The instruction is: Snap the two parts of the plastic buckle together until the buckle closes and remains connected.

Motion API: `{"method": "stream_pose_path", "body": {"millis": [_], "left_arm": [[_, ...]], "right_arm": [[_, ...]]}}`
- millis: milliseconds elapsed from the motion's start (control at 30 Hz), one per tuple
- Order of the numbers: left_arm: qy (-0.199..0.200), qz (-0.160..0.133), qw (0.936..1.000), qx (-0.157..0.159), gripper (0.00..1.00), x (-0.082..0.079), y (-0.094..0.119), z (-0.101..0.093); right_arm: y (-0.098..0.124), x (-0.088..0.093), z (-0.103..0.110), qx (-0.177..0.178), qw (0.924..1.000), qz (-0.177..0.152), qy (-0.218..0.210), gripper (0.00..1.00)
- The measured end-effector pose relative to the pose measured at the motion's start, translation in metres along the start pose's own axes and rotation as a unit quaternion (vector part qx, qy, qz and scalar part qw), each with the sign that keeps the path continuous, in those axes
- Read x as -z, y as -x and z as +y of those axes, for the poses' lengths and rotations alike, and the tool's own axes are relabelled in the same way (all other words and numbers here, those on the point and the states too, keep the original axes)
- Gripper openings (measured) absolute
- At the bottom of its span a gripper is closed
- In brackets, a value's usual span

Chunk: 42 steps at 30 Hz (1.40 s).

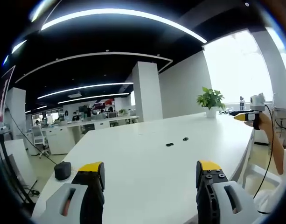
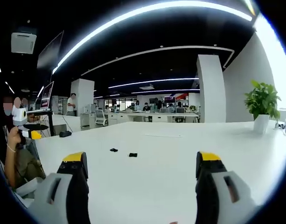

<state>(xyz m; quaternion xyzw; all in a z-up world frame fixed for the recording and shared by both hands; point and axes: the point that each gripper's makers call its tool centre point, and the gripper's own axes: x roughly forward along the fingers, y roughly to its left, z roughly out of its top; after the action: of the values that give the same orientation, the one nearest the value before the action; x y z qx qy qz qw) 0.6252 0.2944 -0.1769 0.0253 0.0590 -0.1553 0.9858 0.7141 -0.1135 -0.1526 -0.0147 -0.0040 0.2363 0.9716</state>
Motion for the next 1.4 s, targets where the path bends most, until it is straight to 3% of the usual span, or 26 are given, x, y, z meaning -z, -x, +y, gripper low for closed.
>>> {"method": "stream_pose_path", "body": {"millis": [300,733,1200,1400], "left_arm": [[0.012,-0.003,0.9999,0.007,0.81,0.003,-0.003,-0.003],[0.028,-0.01,0.9993,0.022,0.81,0.003,-0.006,-0.012],[0.035,-0.009,0.9992,0.019,0.8,0.005,-0.006,-0.008],[0.037,-0.009,0.9991,0.017,0.8,0.007,-0.005,-0.006]], "right_arm": [[-0.015,0.012,-0.016,0.017,0.9998,0.001,-0.013,0.98],[-0.04,0.022,-0.012,-0.003,0.9998,0.011,-0.018,0.98],[-0.066,0.034,-0.019,-0.001,0.9991,0.034,-0.025,0.98],[-0.075,0.04,-0.013,-0.013,0.9984,0.042,-0.036,0.97]]}}
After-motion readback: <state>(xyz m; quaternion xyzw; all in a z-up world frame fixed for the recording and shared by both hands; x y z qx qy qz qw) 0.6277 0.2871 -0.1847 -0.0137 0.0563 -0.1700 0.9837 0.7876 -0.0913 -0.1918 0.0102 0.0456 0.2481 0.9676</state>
